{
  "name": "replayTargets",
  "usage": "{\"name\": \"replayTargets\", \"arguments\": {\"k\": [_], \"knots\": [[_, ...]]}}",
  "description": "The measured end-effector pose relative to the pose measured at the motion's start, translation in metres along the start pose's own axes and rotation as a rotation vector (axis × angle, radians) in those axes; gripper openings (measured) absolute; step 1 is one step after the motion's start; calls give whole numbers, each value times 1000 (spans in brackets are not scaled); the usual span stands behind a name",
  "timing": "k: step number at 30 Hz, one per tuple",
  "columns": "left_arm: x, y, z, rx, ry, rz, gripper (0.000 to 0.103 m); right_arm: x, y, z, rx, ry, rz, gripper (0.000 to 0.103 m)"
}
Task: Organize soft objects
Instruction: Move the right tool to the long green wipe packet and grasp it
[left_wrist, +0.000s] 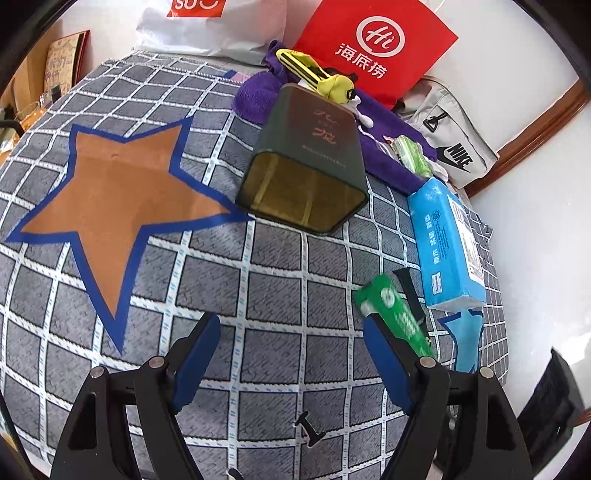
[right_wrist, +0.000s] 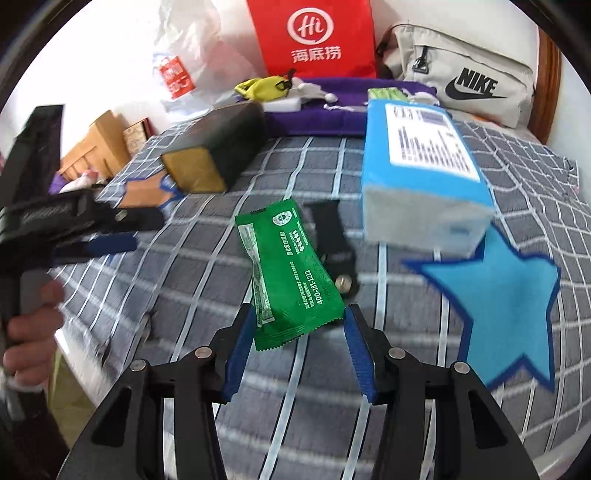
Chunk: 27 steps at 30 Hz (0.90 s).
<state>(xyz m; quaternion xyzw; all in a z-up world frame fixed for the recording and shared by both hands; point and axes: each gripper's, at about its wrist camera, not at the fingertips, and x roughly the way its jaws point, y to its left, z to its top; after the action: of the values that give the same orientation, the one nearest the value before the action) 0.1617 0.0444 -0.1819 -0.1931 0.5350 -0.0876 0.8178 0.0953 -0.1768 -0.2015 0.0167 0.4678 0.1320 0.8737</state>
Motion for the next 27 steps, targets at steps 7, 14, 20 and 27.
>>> {"name": "replayTargets", "arguments": {"k": [7, 14, 20, 27], "knots": [[-4, 2, -5, -22, -10, 23, 78, -17, -1, -24, -55, 10, 71, 60], [-12, 2, -9, -23, -12, 39, 78, 6, 6, -4, -95, -6, 121, 65], [-12, -1, -10, -13, -9, 59, 78, 21, 34, -4, -243, -18, -4, 45], [7, -17, -11, 18, 23, 61, 78, -6, 13, -18, -194, -53, 29, 36]]}}
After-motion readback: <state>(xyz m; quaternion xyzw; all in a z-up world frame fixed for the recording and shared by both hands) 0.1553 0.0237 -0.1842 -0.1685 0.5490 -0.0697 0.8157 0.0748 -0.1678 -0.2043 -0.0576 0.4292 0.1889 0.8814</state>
